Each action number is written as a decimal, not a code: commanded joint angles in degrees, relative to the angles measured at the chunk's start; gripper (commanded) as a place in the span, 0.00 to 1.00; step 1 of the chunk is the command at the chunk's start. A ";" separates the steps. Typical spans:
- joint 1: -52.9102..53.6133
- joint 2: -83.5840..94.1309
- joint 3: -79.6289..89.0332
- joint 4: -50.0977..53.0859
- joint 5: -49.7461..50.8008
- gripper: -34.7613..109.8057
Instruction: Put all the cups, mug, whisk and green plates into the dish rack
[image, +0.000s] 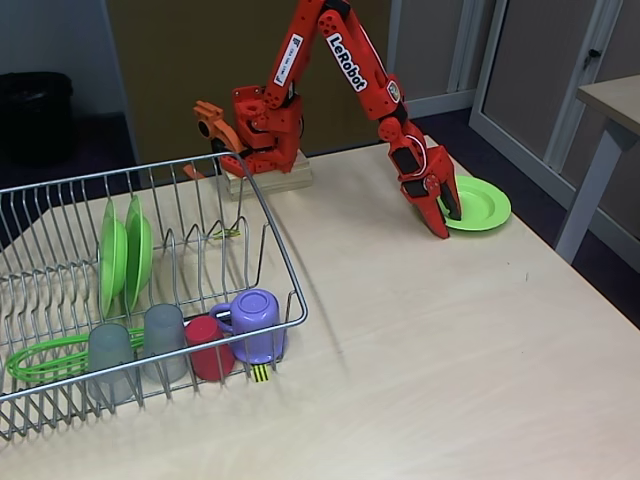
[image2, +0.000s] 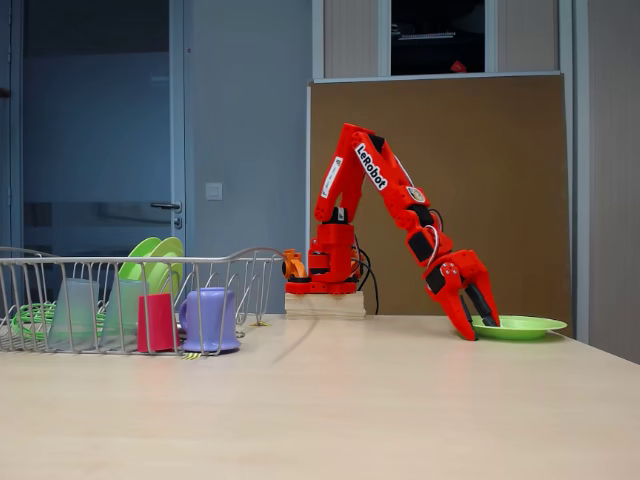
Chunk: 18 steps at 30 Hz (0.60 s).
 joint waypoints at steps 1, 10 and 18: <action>-0.70 -0.44 1.32 -0.09 -0.44 0.33; -2.55 -4.31 -0.35 -2.29 -3.96 0.38; -2.72 -9.40 -0.62 -5.62 -4.83 0.38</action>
